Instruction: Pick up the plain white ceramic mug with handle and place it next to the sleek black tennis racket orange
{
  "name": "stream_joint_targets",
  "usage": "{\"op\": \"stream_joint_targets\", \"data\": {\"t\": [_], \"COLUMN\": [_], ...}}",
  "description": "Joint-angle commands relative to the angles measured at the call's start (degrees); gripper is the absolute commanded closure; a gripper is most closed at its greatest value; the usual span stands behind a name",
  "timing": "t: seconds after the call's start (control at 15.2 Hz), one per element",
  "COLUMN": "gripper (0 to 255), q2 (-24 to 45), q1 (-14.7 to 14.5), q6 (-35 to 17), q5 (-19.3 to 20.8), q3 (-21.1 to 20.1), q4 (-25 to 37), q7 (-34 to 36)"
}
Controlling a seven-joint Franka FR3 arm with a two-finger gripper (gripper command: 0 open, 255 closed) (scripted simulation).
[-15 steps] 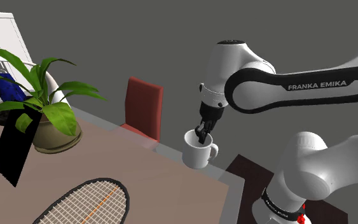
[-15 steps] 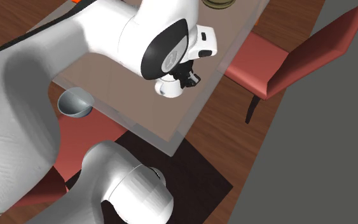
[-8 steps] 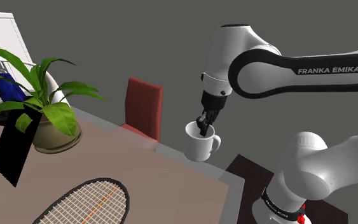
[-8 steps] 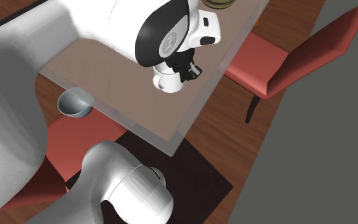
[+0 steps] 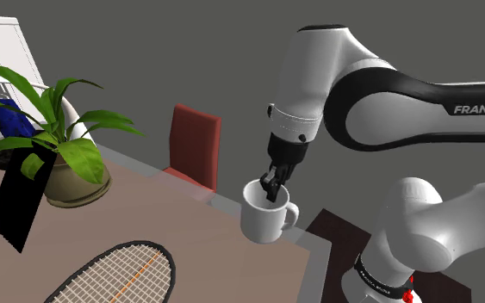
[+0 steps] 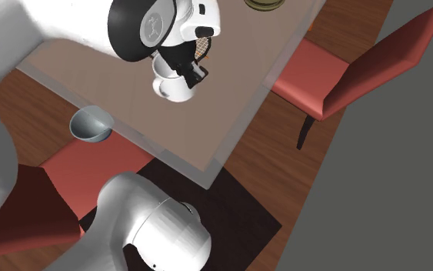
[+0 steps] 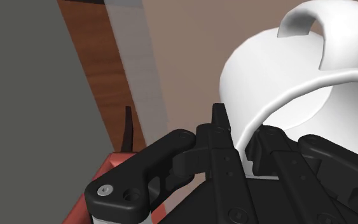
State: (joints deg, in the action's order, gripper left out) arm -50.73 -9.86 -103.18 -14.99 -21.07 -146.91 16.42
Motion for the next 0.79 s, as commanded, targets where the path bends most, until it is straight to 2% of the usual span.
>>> {"op": "stream_joint_targets", "data": {"t": [0.0,0.4,0.73], "gripper": [255,255,255], "q2": [0.1,2.3,5.7], "q1": [-1.1,-3.5,-3.8], "q6": [0.1,0.5,0.2], "q5": [-1.7,-6.2,-8.8], "q3": [-2.6,-10.8,-18.0], "q4": [0.6,4.8,9.9], "q7": [2.8,11.4,18.5]}}
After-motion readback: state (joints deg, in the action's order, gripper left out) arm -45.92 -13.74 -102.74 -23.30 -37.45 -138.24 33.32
